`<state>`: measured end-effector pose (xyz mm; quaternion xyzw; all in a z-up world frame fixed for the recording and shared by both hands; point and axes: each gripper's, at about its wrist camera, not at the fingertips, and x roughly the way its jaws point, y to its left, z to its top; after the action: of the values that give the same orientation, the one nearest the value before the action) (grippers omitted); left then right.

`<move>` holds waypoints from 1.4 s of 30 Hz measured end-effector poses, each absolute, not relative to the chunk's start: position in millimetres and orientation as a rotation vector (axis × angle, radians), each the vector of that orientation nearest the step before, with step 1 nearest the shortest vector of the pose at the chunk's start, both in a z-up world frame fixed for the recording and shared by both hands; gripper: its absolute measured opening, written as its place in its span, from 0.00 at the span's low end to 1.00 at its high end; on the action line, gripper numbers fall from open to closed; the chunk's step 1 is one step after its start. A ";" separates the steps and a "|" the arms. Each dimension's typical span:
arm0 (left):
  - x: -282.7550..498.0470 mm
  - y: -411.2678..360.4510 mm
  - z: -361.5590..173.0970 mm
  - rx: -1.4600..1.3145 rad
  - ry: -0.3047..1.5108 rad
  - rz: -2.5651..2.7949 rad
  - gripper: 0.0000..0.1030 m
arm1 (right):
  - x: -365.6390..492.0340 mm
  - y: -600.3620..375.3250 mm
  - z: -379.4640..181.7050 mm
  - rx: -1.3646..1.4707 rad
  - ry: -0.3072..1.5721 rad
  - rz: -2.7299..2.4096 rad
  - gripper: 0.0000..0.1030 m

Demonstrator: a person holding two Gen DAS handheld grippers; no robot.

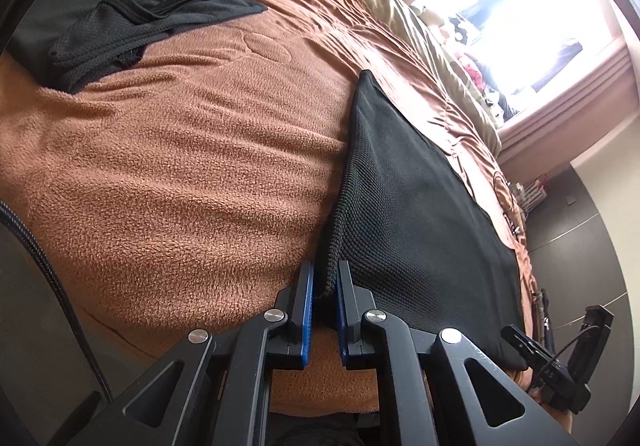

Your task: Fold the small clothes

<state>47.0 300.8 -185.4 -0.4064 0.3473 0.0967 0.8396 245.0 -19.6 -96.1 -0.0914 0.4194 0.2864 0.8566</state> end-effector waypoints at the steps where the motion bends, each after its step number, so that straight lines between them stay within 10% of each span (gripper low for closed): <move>1: 46.2 301.4 -186.0 -0.866 0.733 0.202 0.10 | 246.3 -17.6 -96.7 -0.191 0.881 0.603 0.27; 42: 34.4 298.3 -188.2 -1.050 0.731 0.339 0.10 | 407.1 79.6 -126.3 -0.163 1.009 0.626 0.20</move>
<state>34.4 298.3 -188.2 -0.4874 0.3394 0.1574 0.7890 407.1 79.6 -126.3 -0.0765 0.4747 0.2948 0.8258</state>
